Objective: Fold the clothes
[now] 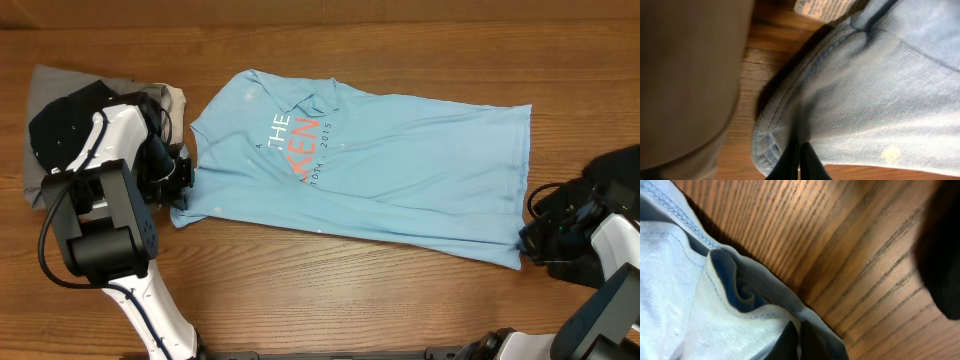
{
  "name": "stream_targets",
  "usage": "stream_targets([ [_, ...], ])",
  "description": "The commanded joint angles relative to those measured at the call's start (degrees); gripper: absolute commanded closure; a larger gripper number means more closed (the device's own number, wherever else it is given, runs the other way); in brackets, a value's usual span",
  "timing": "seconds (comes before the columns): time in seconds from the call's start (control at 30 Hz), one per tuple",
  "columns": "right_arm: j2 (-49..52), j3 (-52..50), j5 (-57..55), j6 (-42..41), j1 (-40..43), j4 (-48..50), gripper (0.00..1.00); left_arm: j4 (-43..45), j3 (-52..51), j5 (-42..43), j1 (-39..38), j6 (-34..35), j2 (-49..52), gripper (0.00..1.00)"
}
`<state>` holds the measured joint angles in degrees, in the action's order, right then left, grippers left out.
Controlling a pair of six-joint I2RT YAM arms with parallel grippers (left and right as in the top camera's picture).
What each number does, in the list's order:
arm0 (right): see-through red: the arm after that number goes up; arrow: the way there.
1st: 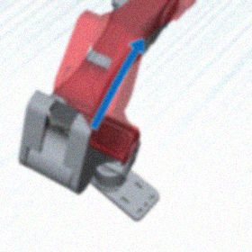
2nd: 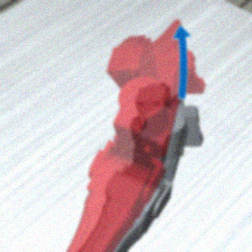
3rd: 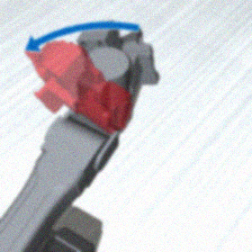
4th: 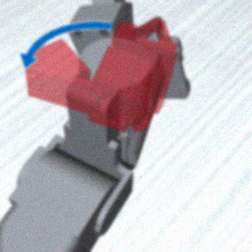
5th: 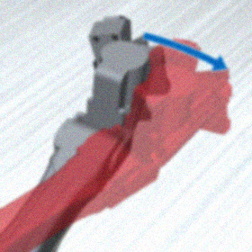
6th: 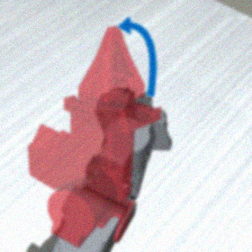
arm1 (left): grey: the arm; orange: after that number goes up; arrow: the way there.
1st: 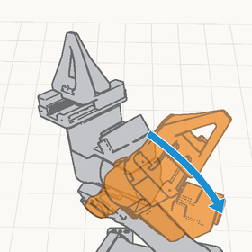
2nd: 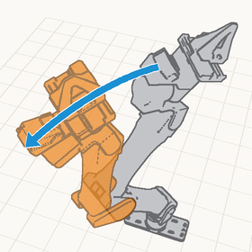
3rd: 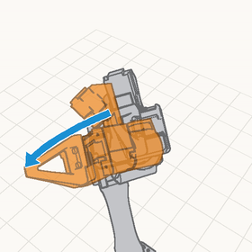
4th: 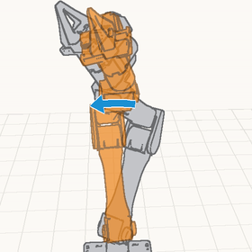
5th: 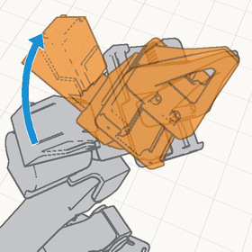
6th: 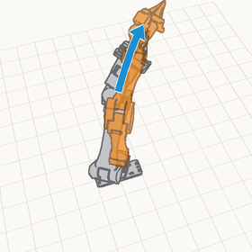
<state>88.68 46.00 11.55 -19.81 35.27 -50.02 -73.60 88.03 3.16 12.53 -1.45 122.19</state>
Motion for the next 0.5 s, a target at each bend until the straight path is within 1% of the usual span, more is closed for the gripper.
stream_targets([
  [0.0, 0.07, 1.38, -1.05, -0.39, 0.48, -0.37, 0.68, -0.11, 1.88, 0.22, 1.36, 0.57, 0.35, 0.76],
  [0.03, 0.07, 1.4, -0.59, -0.42, 0.48, -0.61, 0.55, -0.17, 1.95, 1.7, 1.36, 0.22, 0.35, 0.73],
  [0.07, 0.04, 1.44, -0.17, -0.39, 0.48, -0.72, 0.49, -0.31, 2.1, 3.34, 1.33, -0.44, 0.35, 0.69],
  [0.1, 0.04, 1.68, -0.04, -0.42, 0.5, -0.87, 0.46, -0.5, 2.27, 4.87, 1.25, -1.16, 0.35, 0.67],
  [0.17, 0.04, 2.89, 0.39, -0.44, 0.5, -1.38, 0.44, -1.73, 3.06, 8.09, 1.11, -2.78, 0.24, 0.67],
  [0.3, 0.04, 8.24, 0.83, -0.42, 0.5, -4.9, 0.43, -6.23, 6.73, 13.27, 0.94, -6.21, -0.44, 0.69],
  [0.37, 0.04, 11.93, 1.57, -0.39, 0.48, -7.32, 0.43, -9.81, 10.32, 19.08, 0.87, -8.98, -0.94, 0.69],
  [0.4, 0.04, 13.94, 2.32, -0.35, 0.48, -8.5, 0.43, -11.67, 12.37, 22.58, 0.83, -10.27, -1.27, 0.65],
  [0.47, 0.04, 18.45, 4.55, 0.39, 0.48, -10.78, 0.43, -15.13, 16.94, 30.29, 0.52, -13.16, -1.81, 0.23],
])
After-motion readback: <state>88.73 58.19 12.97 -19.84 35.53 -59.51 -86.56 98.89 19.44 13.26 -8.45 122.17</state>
